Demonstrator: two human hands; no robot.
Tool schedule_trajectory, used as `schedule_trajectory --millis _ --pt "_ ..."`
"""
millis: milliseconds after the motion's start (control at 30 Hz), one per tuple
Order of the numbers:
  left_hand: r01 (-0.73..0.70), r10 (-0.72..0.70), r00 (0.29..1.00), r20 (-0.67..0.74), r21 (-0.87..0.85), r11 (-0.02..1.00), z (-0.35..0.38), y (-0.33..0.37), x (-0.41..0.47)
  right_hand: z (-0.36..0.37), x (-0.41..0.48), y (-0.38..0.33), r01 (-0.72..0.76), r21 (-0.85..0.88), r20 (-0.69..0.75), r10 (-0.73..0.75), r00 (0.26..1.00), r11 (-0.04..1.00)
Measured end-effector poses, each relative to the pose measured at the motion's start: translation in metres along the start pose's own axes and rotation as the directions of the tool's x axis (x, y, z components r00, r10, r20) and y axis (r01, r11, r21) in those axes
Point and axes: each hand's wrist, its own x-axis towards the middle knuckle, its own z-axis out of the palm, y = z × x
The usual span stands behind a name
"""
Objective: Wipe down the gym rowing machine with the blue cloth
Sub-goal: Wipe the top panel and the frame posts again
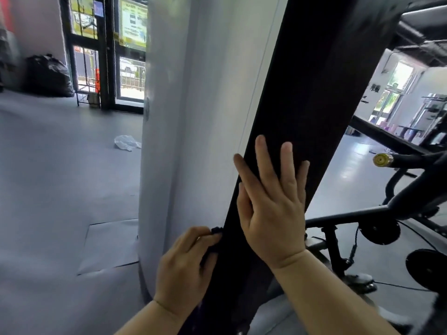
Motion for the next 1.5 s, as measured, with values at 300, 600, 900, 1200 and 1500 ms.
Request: schedule_trajectory --millis 300,600,900,1200,1500 --pt "0.144 -0.154 0.964 -0.217 -0.058 0.988 0.015 0.011 0.009 -0.004 -0.015 0.007 0.174 -0.018 0.078 -0.172 0.982 0.985" --pt "0.244 -0.244 0.948 -0.202 -0.023 0.969 0.028 0.019 -0.051 -0.004 -0.021 -0.009 0.286 -0.137 0.239 -0.249 0.939 0.948" --pt "0.289 -0.271 0.937 -0.221 0.054 0.956 0.041 0.011 -0.082 -0.005 -0.022 0.000 0.345 -0.060 0.207 -0.326 0.922 0.937" --pt "0.178 -0.188 0.913 -0.362 -0.062 0.982 0.026 0.049 0.051 -0.030 0.014 0.033 0.424 0.028 0.173 -0.422 0.890 0.905" --pt "0.286 -0.281 0.918 -0.279 -0.023 0.958 0.031 0.027 -0.030 -0.023 0.000 0.009 0.469 -0.060 0.327 -0.427 0.843 0.881"
